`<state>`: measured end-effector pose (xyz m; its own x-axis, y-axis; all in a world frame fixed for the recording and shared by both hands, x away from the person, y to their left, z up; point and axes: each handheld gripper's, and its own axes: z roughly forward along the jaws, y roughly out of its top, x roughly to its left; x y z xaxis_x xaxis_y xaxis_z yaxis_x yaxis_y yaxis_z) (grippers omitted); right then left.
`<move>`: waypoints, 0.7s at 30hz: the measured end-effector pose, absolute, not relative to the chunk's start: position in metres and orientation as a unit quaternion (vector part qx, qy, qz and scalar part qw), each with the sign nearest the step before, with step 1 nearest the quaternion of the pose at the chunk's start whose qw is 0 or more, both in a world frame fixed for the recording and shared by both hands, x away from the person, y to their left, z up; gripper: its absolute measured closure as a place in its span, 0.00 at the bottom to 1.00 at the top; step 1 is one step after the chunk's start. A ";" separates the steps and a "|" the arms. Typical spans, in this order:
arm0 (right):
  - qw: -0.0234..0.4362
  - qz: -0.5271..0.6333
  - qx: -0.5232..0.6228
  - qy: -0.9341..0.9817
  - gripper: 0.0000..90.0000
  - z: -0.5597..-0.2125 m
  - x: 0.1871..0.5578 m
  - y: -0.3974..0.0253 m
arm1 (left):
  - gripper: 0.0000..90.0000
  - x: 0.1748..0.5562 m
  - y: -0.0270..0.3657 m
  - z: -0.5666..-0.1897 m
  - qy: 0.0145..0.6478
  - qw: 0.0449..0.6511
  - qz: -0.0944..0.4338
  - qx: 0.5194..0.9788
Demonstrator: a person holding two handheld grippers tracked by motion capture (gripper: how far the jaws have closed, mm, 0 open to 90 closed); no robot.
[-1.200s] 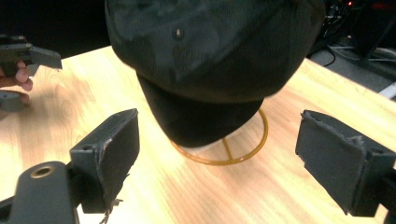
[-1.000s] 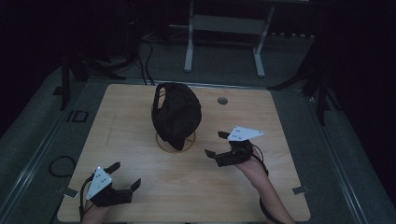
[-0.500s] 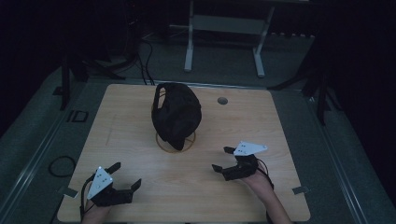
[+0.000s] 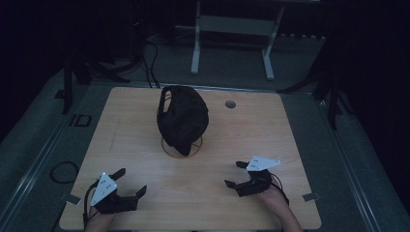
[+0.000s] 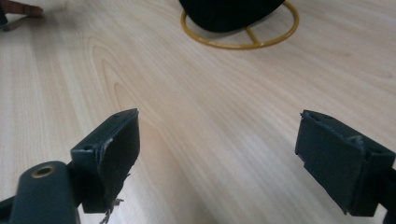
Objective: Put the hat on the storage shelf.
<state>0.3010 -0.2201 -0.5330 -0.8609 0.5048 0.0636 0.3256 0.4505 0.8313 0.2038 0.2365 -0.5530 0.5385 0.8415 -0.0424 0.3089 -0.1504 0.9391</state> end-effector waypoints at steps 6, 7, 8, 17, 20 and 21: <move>0.095 0.457 0.250 0.848 0.15 -0.540 0.295 -0.229 | 0.03 0.204 0.236 -0.553 0.403 0.513 0.259 0.712; 0.094 0.457 0.251 0.848 0.15 -0.541 0.295 -0.230 | 0.03 0.204 0.236 -0.553 0.403 0.513 0.259 0.712; 0.094 0.457 0.251 0.848 0.15 -0.541 0.295 -0.230 | 0.03 0.204 0.236 -0.553 0.403 0.511 0.261 0.713; 0.104 0.449 0.256 0.850 0.16 -0.546 0.284 -0.245 | 0.03 0.203 0.236 -0.553 0.403 0.511 0.261 0.713; 0.104 0.453 0.259 0.847 0.16 -0.546 0.283 -0.249 | 0.03 0.203 0.236 -0.553 0.402 0.511 0.261 0.714; 0.104 0.454 0.260 0.846 0.16 -0.546 0.283 -0.249 | 0.03 0.203 0.236 -0.553 0.402 0.512 0.260 0.713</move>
